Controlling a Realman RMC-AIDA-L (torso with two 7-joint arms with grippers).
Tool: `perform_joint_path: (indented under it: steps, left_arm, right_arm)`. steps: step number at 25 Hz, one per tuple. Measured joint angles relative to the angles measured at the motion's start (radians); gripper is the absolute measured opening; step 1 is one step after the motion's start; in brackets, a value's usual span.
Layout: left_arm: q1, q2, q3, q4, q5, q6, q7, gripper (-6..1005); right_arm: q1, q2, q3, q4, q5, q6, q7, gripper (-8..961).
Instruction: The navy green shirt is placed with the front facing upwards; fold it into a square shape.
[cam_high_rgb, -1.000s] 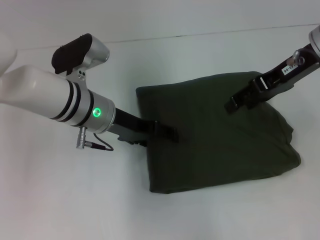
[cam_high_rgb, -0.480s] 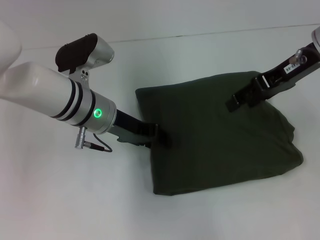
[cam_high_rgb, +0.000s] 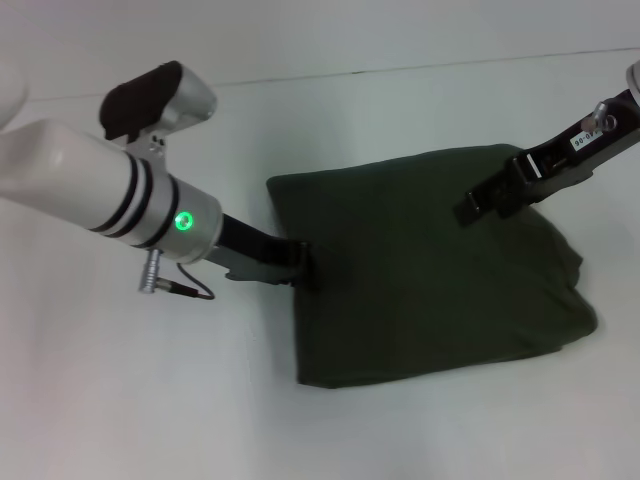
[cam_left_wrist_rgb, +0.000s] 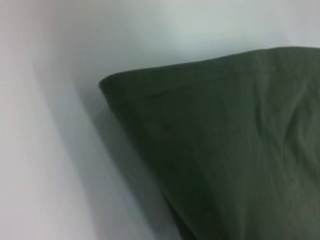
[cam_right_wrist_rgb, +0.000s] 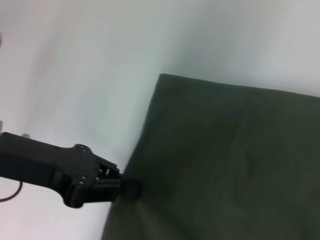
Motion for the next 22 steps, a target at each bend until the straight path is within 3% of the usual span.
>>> perform_joint_path:
  steps: [5, 14, 19, 22]
  left_arm:
    - [0.037, 0.020, -0.002, -0.042, 0.005, 0.030, -0.015, 105]
    - [0.132, 0.083, -0.004, -0.133, 0.034, 0.093, -0.066, 104]
    - [0.167, 0.128, -0.010, -0.145, 0.035, 0.109, -0.080, 103]
    - [0.175, 0.141, -0.017, -0.146, 0.046, 0.119, -0.084, 103]
  right_arm:
    - [0.000, 0.000, 0.003, 0.000, 0.000, 0.000, 0.000, 731]
    - [0.001, -0.001, 0.003, 0.000, 0.000, 0.006, 0.001, 731]
    - [0.003, -0.001, 0.003, 0.001, 0.000, 0.007, 0.002, 731]
    - [0.003, -0.001, 0.003, 0.001, 0.000, 0.008, 0.003, 732]
